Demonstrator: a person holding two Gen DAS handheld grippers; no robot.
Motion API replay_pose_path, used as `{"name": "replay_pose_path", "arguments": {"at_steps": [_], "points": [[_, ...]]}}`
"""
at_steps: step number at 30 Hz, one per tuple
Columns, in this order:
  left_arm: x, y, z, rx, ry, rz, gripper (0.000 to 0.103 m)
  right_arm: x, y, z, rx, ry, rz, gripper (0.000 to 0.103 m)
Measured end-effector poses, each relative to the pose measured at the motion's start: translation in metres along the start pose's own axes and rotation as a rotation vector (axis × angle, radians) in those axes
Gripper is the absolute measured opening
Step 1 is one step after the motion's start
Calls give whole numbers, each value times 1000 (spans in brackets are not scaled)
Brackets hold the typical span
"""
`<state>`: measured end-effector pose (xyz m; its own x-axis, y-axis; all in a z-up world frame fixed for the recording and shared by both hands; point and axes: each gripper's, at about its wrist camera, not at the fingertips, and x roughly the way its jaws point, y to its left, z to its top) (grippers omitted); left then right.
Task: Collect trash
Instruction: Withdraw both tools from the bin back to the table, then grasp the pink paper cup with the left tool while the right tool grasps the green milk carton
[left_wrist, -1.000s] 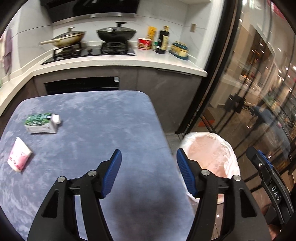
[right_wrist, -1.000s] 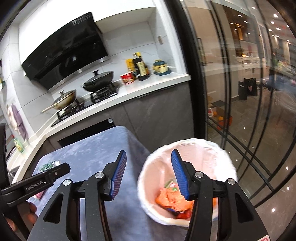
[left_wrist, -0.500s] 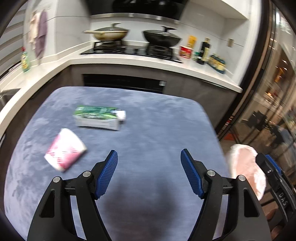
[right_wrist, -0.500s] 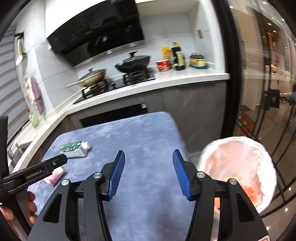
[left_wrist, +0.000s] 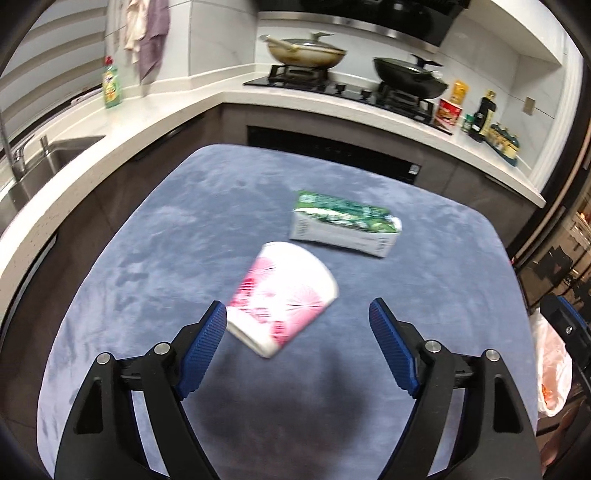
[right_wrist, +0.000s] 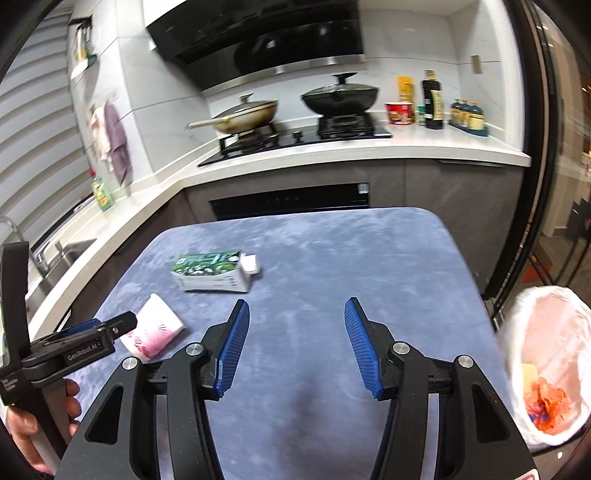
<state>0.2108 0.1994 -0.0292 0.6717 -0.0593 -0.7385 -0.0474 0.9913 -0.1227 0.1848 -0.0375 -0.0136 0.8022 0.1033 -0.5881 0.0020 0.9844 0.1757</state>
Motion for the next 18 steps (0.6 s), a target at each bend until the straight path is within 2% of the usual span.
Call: {"name": "replay_pose_path", "arguments": {"at_steps": [10,18], "points": [[34,33,-2,-22,36,-9,87,49,45,0,-57,56,36,57],[61,38,-5,-30,74,-48,88,83,59,-1,-57,93,49,57]]}}
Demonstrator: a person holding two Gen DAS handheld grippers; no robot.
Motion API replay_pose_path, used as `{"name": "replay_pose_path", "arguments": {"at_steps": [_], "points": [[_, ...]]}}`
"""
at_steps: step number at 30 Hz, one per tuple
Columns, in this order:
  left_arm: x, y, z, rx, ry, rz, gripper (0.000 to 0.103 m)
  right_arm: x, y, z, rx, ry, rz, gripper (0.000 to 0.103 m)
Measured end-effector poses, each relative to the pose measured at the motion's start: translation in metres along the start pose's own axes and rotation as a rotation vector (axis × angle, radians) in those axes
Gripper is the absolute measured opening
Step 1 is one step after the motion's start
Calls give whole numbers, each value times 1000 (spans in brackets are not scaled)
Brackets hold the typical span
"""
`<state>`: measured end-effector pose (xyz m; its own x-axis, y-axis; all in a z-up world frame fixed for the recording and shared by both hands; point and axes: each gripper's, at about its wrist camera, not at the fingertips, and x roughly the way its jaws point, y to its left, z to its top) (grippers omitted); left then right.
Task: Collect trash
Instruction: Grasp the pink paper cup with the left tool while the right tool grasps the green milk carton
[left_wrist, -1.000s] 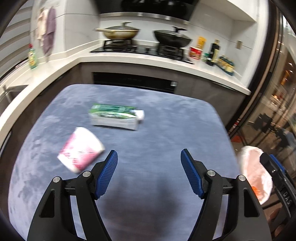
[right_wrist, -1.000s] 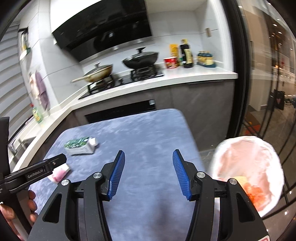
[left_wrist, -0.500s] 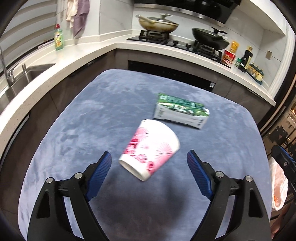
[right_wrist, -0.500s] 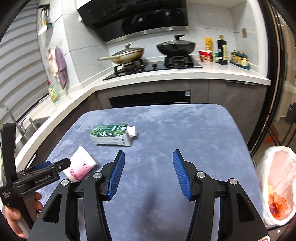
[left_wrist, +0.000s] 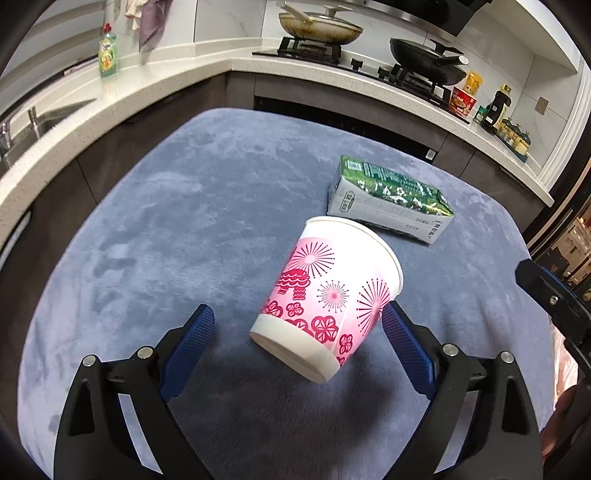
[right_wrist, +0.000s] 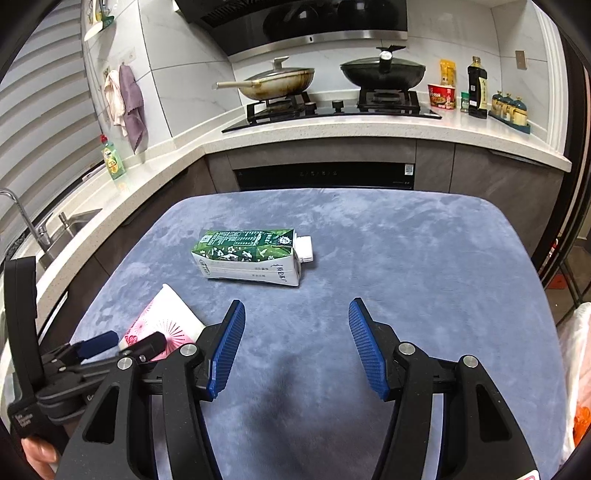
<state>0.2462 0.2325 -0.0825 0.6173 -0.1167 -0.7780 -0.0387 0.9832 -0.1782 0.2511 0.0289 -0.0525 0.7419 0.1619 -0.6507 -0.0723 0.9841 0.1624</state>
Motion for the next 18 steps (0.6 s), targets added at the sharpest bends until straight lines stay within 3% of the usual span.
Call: {"name": "replay_pose_path", "arguments": {"at_steps": [4,6,8,9,18], "points": [[10,1,1,-11,15,-32,87,14,4,1,-4,14,2,57],[14,2,1,-23,21,-56,83,19,5,2,-6,20,3,57],[17,1,2,-26,30,-87,70,26,5,2,-9,25,4,57],[18,0,3,-26,33,-94,70,28,6,2,-10,27,4,57],[18,2,21,-61,-20,-56,59,56,2,16,-8,42,35,57]]}}
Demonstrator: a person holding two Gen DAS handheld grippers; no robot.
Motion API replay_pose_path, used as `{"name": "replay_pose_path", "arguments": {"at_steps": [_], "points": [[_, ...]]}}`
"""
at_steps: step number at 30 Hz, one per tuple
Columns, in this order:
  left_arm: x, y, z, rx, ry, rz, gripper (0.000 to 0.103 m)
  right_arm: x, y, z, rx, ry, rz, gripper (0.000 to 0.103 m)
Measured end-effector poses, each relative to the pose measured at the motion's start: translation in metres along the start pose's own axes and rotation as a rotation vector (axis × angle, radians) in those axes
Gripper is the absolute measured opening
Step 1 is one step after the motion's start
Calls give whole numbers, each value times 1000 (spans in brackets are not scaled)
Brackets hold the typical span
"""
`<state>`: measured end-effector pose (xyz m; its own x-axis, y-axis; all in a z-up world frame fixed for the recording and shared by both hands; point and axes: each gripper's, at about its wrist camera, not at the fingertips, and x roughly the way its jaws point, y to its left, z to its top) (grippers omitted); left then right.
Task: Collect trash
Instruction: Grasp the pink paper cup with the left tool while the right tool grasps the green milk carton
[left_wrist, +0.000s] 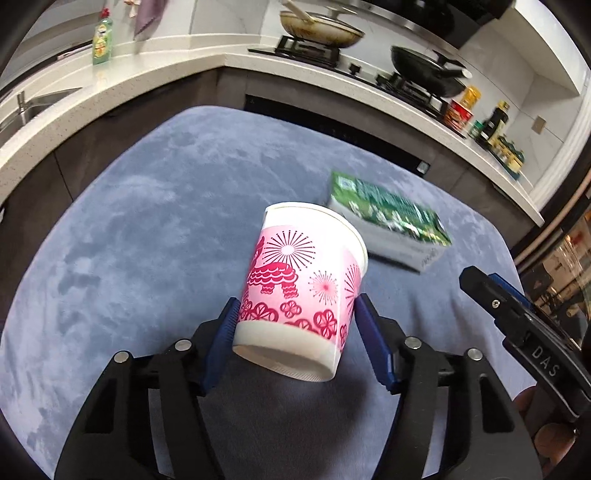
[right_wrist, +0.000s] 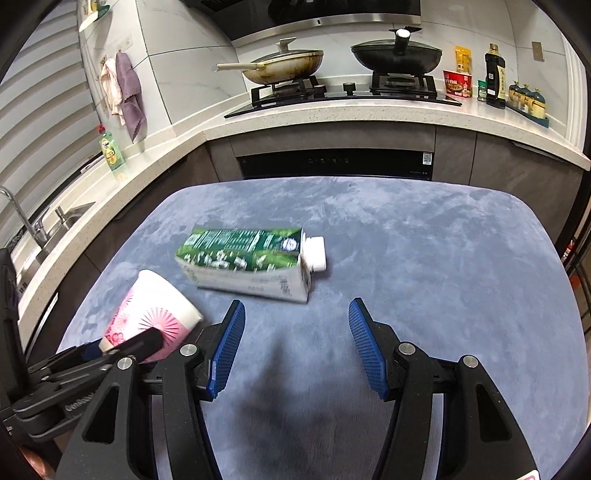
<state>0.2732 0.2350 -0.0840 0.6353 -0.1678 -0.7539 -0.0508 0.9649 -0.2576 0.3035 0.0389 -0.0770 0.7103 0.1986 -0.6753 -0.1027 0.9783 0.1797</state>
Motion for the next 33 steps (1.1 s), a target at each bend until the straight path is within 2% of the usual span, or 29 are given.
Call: {"name": "replay_pose_path", "arguments": {"at_steps": [7,12,15,20,25,28,33], "points": [[9,13,22,-51,-19,77,59,25,0,34,-2,-10,51,57],[18,17,31,-70,-16,103,59,50,8,63,-26,0,95,57],[21,16,33,-74,-14,105,59,68,10,75,-26,36,134,57],[25,11,31,-69,0,96,58,86,10,73,-8,112,204,58],[24,5,25,-57,5,97,57,76,10,63,-23,116,227,59],[22,4,25,-66,9,85,56,68,11,59,-64,131,224,59],[24,2,30,-74,14,79,56,63,19,55,-164,184,230,65]]}}
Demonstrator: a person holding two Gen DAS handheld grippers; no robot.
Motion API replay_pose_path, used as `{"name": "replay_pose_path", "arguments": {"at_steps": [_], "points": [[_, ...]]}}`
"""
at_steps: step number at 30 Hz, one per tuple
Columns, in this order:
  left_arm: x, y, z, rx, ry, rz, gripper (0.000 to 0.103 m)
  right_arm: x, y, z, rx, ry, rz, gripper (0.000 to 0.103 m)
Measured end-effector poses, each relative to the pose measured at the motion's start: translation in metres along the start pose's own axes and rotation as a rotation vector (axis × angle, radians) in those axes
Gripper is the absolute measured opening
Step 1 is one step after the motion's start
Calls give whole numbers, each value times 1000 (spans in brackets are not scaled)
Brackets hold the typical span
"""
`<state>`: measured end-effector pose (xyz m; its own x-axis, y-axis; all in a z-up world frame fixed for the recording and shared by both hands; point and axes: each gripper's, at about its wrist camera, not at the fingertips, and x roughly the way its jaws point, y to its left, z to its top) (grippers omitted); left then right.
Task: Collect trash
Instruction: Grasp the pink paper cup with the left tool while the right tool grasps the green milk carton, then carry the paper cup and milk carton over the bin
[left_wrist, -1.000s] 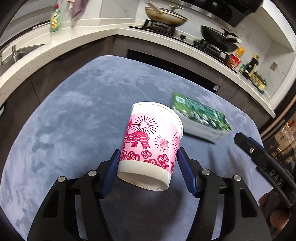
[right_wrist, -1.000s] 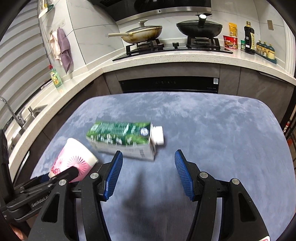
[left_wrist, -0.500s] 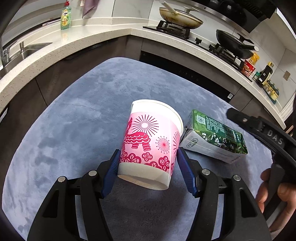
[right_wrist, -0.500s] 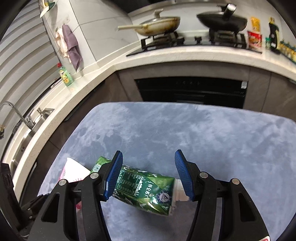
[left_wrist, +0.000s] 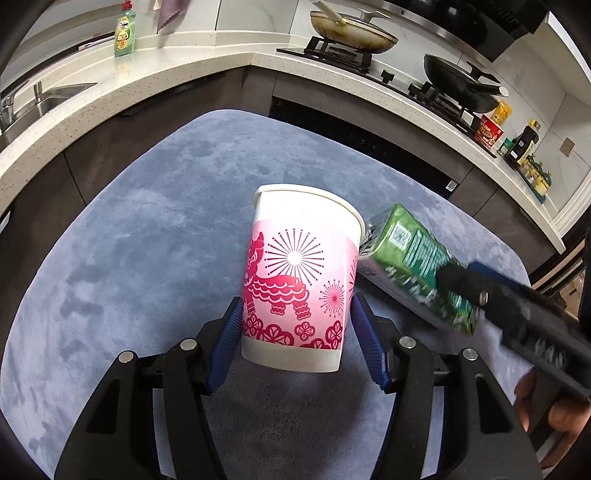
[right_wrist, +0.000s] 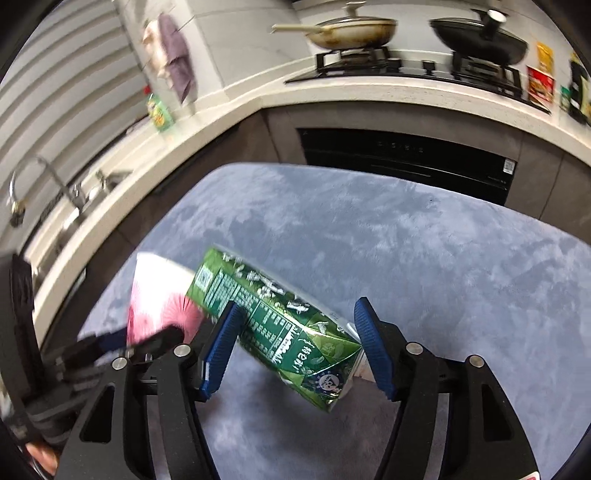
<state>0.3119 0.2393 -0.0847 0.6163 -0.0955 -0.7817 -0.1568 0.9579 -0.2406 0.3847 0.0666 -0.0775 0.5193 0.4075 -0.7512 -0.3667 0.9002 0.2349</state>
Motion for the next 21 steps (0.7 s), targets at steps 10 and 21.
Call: {"name": "replay_pose_path", "arguments": {"at_steps": [10,21], "points": [[10,-10,5,3,20,-32,55,7,9,-16,-125,47,-109,71],[-3,-27,-4,46,16,-45,54,-7,-2,-44,-40,36,-124,48]]}}
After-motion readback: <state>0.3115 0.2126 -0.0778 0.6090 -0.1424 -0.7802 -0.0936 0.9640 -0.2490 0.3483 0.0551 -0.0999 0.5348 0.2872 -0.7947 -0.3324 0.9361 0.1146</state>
